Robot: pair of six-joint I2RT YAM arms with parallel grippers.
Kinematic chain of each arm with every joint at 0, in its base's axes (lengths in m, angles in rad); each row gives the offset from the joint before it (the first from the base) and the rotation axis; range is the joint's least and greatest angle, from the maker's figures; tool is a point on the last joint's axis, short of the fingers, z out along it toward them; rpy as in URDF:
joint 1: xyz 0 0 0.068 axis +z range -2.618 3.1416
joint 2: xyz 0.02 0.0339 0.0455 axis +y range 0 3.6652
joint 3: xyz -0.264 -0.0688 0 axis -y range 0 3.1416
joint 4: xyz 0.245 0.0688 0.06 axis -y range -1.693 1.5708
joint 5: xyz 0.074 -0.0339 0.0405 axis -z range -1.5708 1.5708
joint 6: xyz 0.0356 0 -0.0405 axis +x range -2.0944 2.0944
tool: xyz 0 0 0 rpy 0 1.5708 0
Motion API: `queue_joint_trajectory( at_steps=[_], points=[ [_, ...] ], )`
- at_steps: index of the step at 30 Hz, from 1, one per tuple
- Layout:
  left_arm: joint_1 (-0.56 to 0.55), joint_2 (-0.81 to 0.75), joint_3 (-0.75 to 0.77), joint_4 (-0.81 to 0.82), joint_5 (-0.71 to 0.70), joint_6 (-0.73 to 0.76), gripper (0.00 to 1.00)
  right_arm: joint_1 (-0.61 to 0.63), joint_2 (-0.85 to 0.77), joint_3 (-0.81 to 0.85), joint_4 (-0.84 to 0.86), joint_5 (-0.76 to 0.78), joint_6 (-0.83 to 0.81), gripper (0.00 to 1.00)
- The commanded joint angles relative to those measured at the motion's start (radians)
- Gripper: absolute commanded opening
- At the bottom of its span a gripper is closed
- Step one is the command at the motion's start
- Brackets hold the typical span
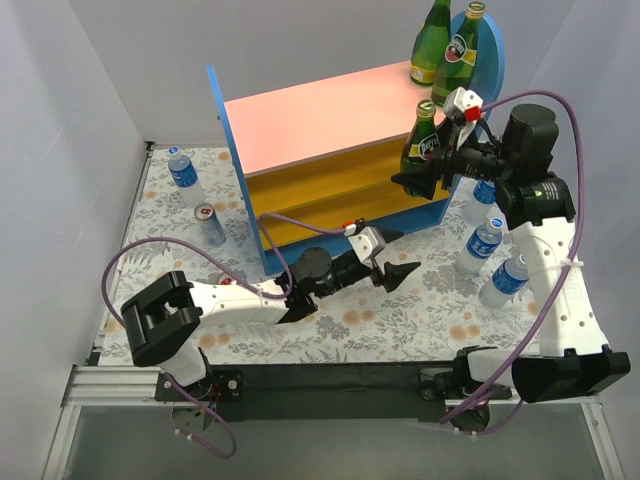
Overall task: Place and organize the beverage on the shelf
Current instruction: Place the drink on the shelf.
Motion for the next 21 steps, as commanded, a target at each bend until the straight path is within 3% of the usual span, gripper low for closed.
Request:
queue_joint_trajectory(
  at_steps=[1,15,21],
  points=[
    [0.001,0.016,0.073,0.089,-0.033,0.034,0.69,0.025,0.012,0.146,0.108,-0.002,0.049,0.01],
    [0.012,0.05,0.112,0.082,-0.065,0.025,0.7,0.059,0.237,0.474,0.137,0.1,0.12,0.01],
    [0.018,0.024,0.087,0.074,-0.066,0.024,0.69,0.079,0.315,0.542,0.163,0.169,0.132,0.01]
  ],
)
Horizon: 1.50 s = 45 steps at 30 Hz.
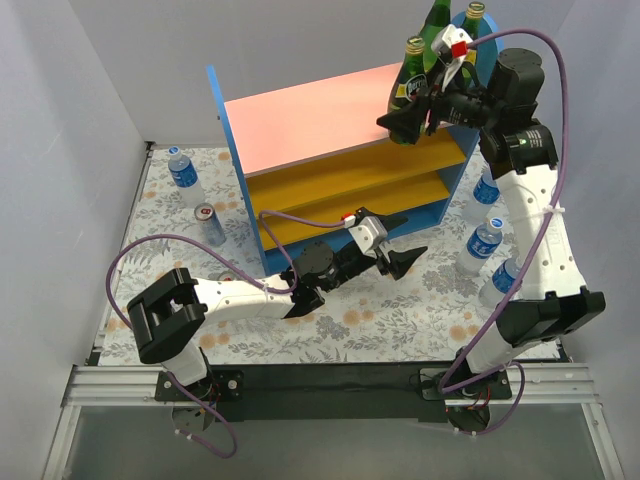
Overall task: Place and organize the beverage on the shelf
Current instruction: Place the drink on the shelf.
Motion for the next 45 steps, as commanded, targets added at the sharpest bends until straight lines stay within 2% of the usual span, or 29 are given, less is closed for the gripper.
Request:
queue_joint_trajectory(
  at_steps=[1,13,15,16,18,19,21,22,28,34,45],
  points=[
    [0.008,-0.038,-0.012,-0.002,-0.017,0.007,0.69,0.019,0.006,0.094,0.152,0.056,0.025,0.01],
    [0.011,-0.112,-0.107,0.002,-0.055,-0.019,0.7,0.073,0.126,0.168,0.187,0.307,0.023,0.01],
    [0.011,-0.119,-0.122,0.005,-0.061,-0.024,0.7,0.077,0.136,0.166,0.187,0.341,0.022,0.1],
    [0.013,-0.122,-0.128,0.008,-0.064,-0.025,0.7,0.079,0.141,0.163,0.187,0.362,0.022,0.22],
    [0.011,-0.127,-0.139,0.007,-0.067,-0.03,0.7,0.08,0.146,0.158,0.187,0.381,0.022,0.33],
    [0.013,-0.133,-0.144,0.008,-0.069,-0.033,0.7,0.079,0.147,0.154,0.187,0.39,0.019,0.45],
    [0.013,-0.139,-0.151,0.008,-0.072,-0.036,0.7,0.079,0.152,0.151,0.189,0.398,0.011,0.53],
    [0.013,-0.144,-0.16,0.007,-0.073,-0.044,0.7,0.08,0.153,0.149,0.189,0.399,0.01,0.61],
    [0.013,-0.193,-0.214,0.007,-0.083,-0.076,0.69,0.08,0.159,0.145,0.181,0.404,0.01,0.85],
    [0.013,-0.233,-0.254,-0.01,-0.093,-0.102,0.69,0.082,0.152,0.134,0.177,0.404,0.01,0.92],
    [0.011,-0.285,-0.297,-0.038,-0.096,-0.131,0.68,0.082,0.094,0.103,0.157,0.422,-0.012,0.95]
  ],
)
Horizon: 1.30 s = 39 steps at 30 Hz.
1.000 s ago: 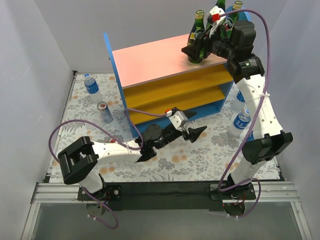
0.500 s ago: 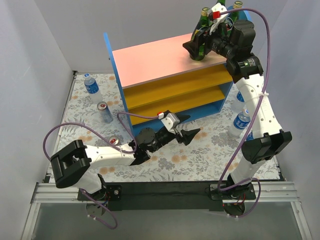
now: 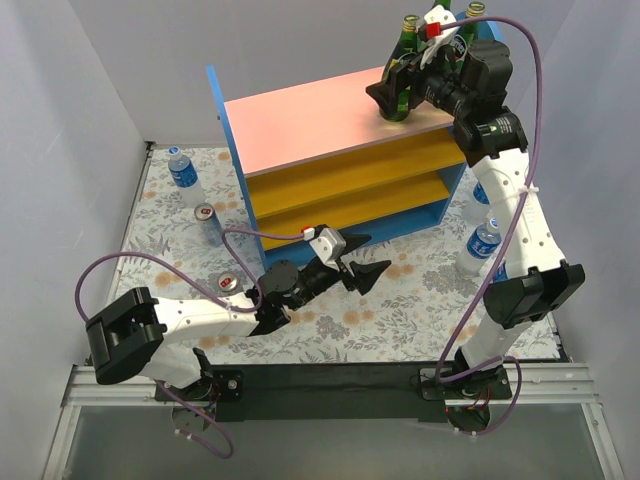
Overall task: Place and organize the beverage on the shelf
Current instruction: Place the drink on the shelf.
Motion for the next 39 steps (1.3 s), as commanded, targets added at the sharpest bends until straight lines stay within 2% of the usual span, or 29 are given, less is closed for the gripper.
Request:
queue_joint_trajectory(
  at_steps=[1,9,17,23,30,39],
  points=[
    [0.002,-0.046,-0.016,-0.014,-0.014,-0.014,0.68,0.003,-0.065,-0.003,0.033,0.017,-0.017,0.96],
    [0.002,-0.062,-0.024,-0.024,-0.009,-0.026,0.68,0.004,-0.11,-0.044,0.025,0.02,-0.026,0.98],
    [0.002,-0.069,-0.031,-0.031,-0.009,-0.028,0.68,0.004,-0.166,-0.121,0.025,0.031,-0.046,0.96],
    [0.002,-0.074,-0.036,-0.031,-0.008,-0.028,0.68,0.004,-0.199,-0.181,0.027,0.051,-0.064,0.9],
    [0.002,-0.075,-0.039,-0.029,-0.006,-0.026,0.68,0.002,-0.196,-0.191,0.027,0.082,-0.092,0.72],
    [0.002,-0.094,-0.057,-0.031,-0.013,-0.026,0.68,0.001,-0.125,-0.129,0.027,0.148,-0.118,0.68]
  ],
)
